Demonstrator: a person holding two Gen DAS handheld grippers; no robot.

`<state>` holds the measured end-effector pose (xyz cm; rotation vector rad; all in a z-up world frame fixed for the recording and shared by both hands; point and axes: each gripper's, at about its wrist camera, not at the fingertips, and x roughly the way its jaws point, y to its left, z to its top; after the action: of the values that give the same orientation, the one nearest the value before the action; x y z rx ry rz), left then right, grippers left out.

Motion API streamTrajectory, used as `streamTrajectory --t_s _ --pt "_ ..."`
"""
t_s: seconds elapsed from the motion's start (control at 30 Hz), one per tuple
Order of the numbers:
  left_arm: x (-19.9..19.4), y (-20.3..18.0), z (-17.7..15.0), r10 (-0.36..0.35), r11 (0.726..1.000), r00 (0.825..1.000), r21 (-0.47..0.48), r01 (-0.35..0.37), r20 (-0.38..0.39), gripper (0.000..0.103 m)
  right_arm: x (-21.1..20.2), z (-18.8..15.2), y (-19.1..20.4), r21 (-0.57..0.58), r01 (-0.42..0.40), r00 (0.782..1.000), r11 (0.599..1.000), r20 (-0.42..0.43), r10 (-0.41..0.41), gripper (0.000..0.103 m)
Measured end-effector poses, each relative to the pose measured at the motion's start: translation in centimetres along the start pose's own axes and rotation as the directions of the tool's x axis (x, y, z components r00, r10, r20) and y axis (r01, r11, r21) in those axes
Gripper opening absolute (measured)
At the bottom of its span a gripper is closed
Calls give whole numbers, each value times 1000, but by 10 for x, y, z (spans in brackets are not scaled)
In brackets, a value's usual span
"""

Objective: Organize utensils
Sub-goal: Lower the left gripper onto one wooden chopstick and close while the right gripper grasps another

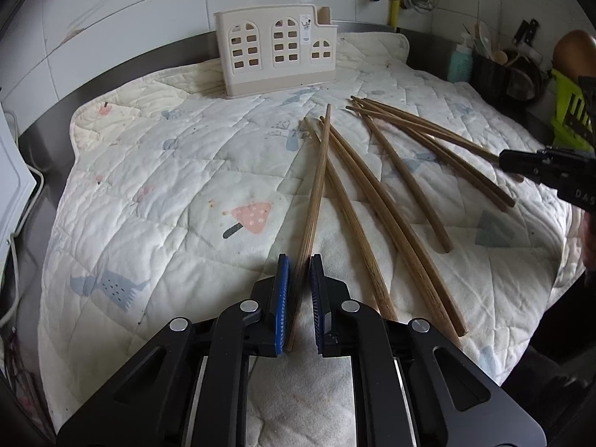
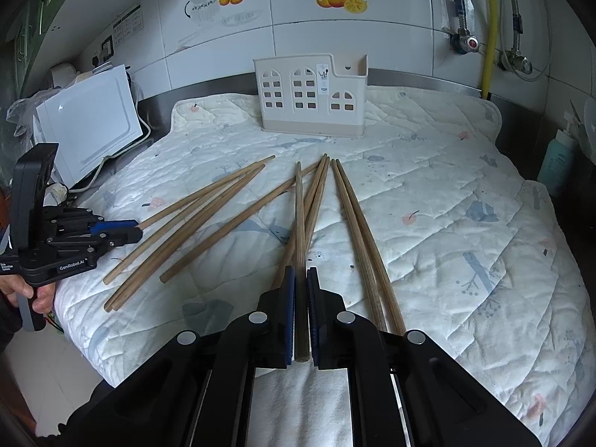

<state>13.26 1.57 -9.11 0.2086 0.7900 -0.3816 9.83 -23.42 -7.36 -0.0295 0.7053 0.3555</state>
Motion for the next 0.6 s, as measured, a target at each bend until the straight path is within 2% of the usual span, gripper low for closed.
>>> streamTrajectory --t_s 0.23,0.4,0.6 --pt "0 -4 2 12 998 1000 70 -11 -12 11 -3 1 4 1 -3 1000 1000 9 3 7" --pt "-1 -2 4 -7 1000 1000 17 7 -19 10 -8 3 6 1 -2 1000 1000 24 2 7" --pt "-1 -3 3 -2 1000 1000 14 2 -21 10 -15 5 9 3 -2 999 1000 38 2 7"
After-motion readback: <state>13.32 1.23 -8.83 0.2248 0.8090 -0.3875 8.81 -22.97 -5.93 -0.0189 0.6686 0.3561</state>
